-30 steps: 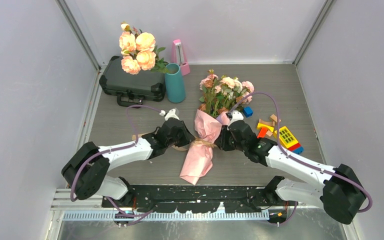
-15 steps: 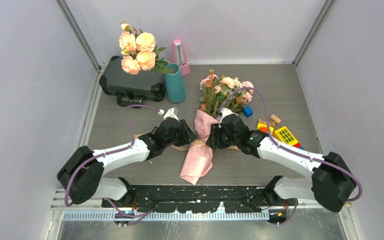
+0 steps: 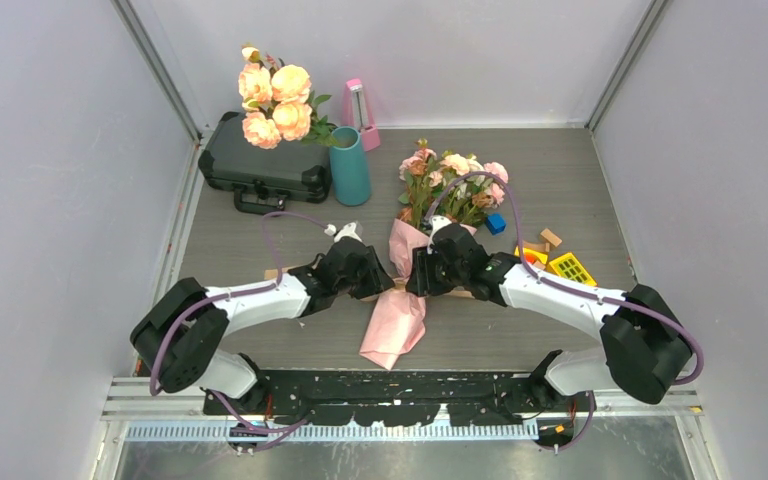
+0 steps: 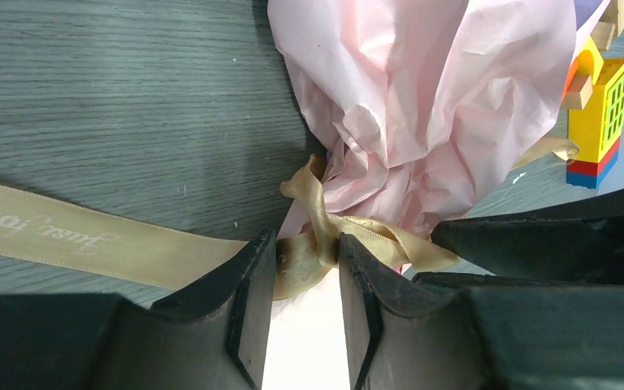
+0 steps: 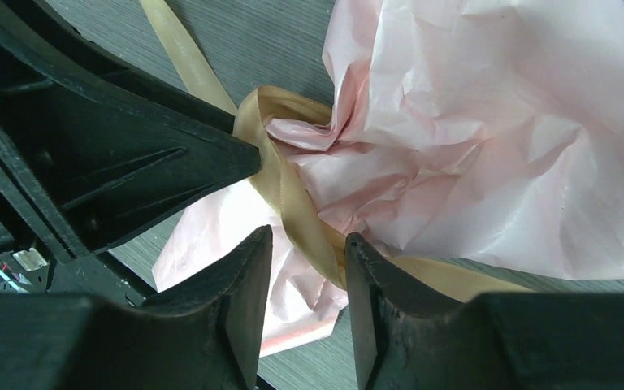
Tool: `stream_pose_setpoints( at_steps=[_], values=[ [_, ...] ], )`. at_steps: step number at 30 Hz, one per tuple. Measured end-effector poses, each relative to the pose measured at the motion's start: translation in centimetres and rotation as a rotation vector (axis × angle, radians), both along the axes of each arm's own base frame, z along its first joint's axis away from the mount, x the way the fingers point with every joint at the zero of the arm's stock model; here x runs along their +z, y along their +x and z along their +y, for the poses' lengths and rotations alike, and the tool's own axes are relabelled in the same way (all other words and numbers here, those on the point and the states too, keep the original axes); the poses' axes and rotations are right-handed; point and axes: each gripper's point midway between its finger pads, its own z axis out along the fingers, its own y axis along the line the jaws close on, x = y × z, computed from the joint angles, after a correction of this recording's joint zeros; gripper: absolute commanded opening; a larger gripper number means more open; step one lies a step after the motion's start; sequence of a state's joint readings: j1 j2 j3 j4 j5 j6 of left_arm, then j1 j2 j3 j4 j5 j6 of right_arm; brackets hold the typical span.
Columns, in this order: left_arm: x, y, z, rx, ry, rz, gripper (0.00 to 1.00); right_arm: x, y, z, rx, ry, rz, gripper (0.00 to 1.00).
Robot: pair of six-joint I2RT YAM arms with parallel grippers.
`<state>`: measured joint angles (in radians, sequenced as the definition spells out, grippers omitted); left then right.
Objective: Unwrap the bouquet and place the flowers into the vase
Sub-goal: Untie the ribbon from the wrapping paper.
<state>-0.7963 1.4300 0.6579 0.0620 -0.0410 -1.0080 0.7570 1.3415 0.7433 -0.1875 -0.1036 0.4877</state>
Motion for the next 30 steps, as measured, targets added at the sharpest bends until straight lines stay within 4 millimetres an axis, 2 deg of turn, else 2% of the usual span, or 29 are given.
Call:
stream_pose_setpoints(
  at_steps=[3, 6, 13, 18, 22, 24, 28, 30],
  values=[
    [0.0, 0.0, -0.1, -0.001, 0.0, -0.001, 0.3, 0.0, 0.0, 0.0, 0.004, -0.002, -0.004, 0.34],
    [0.1, 0.1, -0.1, -0.002, 0.001, -0.003, 0.27, 0.0, 0.1, 0.0, 0.008, -0.004, -0.007, 0.24],
    [0.0, 0.1, 0.2, -0.003, 0.017, -0.012, 0.27, 0.0, 0.1, 0.0, 0.01, -0.006, -0.01, 0.02],
    [0.2, 0.2, 0.4, -0.001, 0.03, -0.023, 0.39, 0.1, 0.1, 0.0, 0.007, -0.002, -0.01, 0.0],
    [0.7, 0.6, 0.5, -0.005, 0.049, -0.042, 0.41, 0.2, 0.1, 0.0, 0.006, 0.003, -0.015, 0.0],
    [1.2, 0.9, 0.4, -0.014, 0.059, -0.056, 0.4, 0.3, 0.0, -0.1, 0.004, 0.007, -0.018, 0.0],
    [2.4, 2.2, -0.5, -0.041, 0.092, -0.087, 0.3, 0.6, -0.2, -0.3, 0.002, 0.014, -0.025, 0.0],
    [2.8, 2.6, -0.9, -0.052, 0.101, -0.098, 0.28, 0.5, -0.2, -0.3, -0.001, 0.014, -0.023, 0.0]
  ],
)
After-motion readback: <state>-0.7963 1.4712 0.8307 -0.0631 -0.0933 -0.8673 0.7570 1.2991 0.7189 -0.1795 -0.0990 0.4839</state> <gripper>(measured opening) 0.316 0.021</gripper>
